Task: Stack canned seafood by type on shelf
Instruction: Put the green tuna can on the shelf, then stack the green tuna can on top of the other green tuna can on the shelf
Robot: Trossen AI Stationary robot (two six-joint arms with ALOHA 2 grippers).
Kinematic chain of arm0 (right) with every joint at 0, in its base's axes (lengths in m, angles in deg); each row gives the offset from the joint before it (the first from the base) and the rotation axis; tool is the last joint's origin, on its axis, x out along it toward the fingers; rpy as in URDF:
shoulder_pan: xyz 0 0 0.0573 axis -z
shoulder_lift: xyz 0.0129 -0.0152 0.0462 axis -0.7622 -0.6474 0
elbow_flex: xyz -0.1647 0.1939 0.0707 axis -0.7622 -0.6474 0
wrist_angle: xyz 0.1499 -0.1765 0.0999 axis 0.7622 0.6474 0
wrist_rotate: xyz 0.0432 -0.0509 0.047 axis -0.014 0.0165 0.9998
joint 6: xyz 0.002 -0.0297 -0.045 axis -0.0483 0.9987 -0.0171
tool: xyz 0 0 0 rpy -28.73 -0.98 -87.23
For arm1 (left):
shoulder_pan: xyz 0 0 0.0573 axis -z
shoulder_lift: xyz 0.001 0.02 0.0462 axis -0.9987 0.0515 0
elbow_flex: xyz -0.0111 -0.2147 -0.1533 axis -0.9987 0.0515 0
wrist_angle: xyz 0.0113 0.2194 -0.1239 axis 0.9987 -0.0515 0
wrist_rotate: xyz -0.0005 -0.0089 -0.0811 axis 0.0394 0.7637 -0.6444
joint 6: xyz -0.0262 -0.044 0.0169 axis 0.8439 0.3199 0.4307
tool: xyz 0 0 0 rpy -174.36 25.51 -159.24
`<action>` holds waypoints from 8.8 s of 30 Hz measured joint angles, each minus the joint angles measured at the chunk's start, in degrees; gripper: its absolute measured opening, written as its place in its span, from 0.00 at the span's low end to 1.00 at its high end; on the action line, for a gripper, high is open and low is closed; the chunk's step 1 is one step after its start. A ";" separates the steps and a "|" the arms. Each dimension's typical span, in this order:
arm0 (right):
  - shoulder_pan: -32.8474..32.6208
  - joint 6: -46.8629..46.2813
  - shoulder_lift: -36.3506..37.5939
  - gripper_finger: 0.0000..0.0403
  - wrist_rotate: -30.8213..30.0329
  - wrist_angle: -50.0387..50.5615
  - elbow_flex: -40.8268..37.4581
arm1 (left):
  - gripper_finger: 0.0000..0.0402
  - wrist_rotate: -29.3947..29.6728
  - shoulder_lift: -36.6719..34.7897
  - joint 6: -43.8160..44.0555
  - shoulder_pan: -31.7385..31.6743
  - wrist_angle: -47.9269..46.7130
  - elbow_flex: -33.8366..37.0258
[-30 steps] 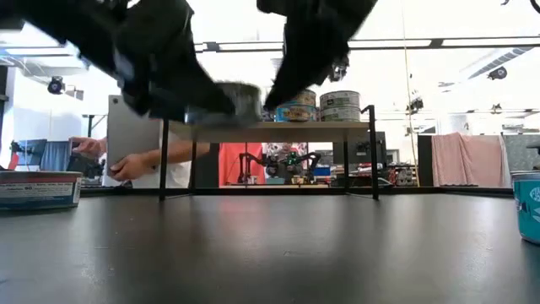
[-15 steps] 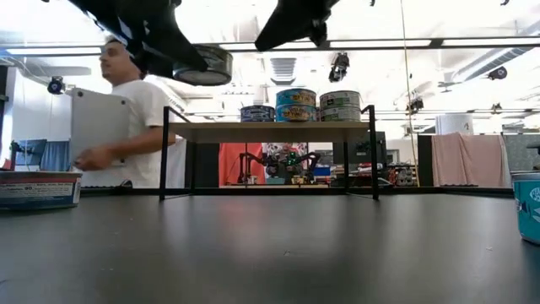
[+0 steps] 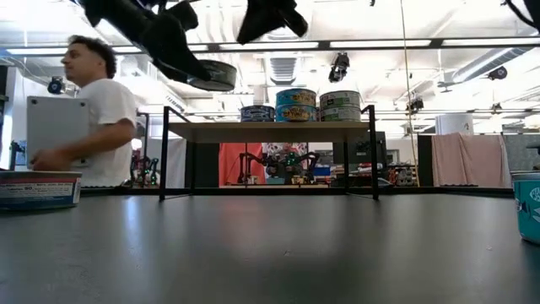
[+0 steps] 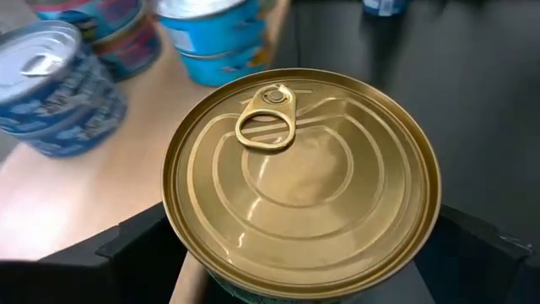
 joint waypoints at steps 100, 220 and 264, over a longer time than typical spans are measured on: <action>20.32 16.28 -6.83 0.02 27.06 2.79 8.58 | 0.95 12.49 21.57 5.07 -16.76 -4.83 -15.24; -3.59 9.54 11.37 0.27 -2.44 8.05 -3.47 | 0.88 5.44 -7.45 45.91 30.53 -44.81 -14.93; -21.39 14.87 16.04 0.44 5.04 22.84 -3.51 | 0.04 -53.74 37.67 92.85 65.70 -33.07 -4.94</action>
